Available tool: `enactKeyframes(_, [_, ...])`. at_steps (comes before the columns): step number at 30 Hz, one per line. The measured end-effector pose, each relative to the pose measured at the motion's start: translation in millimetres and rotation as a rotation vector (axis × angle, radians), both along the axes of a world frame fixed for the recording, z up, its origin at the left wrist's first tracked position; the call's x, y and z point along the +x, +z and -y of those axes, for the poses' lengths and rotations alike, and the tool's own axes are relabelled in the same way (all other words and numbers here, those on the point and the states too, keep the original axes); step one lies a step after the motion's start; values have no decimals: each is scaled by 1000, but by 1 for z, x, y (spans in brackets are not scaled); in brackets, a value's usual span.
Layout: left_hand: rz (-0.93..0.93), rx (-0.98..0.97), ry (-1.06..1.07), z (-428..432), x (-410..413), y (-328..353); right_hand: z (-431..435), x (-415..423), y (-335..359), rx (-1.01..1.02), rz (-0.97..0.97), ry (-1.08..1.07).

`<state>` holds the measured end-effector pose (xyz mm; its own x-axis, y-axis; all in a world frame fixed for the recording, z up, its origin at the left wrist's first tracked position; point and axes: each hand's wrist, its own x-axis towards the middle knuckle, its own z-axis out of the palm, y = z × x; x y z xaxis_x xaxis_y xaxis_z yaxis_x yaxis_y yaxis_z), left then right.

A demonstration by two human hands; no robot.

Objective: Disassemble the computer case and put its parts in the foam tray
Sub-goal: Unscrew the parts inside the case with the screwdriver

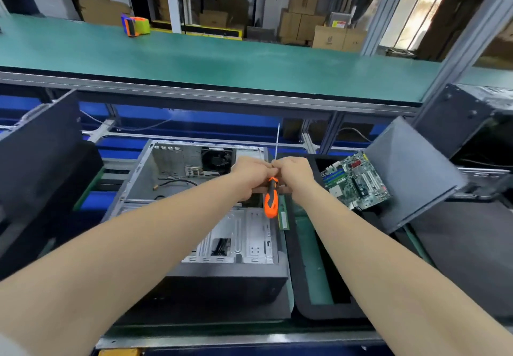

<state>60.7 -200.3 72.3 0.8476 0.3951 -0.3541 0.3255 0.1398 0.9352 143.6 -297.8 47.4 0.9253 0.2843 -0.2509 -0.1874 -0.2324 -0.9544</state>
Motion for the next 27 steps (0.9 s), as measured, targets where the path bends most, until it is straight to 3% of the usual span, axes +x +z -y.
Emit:
enactKeyframes(6, [-213,126,-292,63,21,-14,64,15,-34,-189,-25,31])
enactKeyframes(10, [-251,208,-337,72,22,-18,82,16,-46,-186,-3,64])
enactKeyframes(15, [-128,432,-189,50,20,-2,51,22,-13,-89,87,81])
enactKeyframes(21, [-144,655,76,-8,-27,18,-23,-16,11,-6,37,208])
enactKeyframes(27, [-179,596,160,-57,-89,22,-81,-64,8,23,-32,310])
